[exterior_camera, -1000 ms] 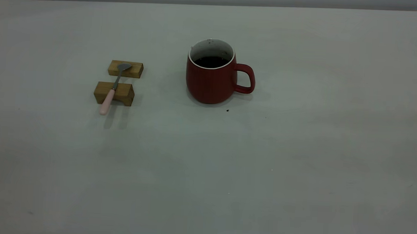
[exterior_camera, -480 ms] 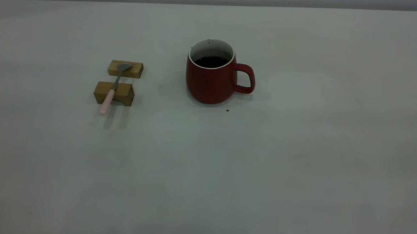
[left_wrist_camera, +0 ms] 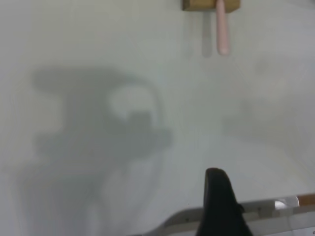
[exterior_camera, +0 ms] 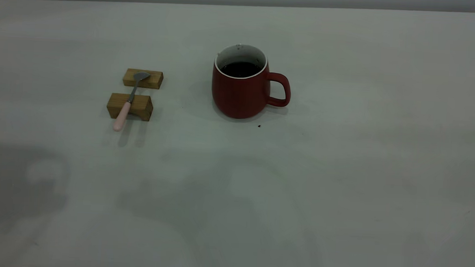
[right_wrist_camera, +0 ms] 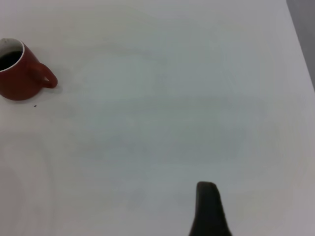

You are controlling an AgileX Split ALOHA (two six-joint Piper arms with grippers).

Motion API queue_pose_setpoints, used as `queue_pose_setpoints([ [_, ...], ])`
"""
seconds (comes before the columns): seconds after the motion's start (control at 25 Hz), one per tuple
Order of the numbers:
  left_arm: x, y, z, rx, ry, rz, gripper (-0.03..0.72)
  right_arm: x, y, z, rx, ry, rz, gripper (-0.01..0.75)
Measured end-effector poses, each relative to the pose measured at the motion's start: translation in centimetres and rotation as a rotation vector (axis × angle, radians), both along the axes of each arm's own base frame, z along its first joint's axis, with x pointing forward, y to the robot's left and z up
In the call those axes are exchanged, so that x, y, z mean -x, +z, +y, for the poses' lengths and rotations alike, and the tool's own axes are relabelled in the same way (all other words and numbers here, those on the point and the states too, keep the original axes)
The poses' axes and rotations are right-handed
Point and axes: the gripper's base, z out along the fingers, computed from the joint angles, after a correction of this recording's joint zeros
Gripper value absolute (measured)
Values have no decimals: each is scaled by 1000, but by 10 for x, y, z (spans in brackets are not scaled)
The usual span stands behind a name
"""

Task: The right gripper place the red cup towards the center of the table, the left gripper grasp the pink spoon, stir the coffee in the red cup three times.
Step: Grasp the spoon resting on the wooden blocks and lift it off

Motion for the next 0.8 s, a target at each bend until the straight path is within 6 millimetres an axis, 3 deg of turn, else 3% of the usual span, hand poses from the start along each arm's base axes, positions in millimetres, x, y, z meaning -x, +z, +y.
queue_pose_setpoints([
  [0.4,-91,-79,-60,-8,-77,126,531,0,0,0,0,0,1,582],
  [0.6,-114,-111,-88,-14,-111,184,531,0,0,0,0,-1,1,582],
  [0.8,-125,-117,-94,-56,-103,206,531,0,0,0,0,-1,1,582],
])
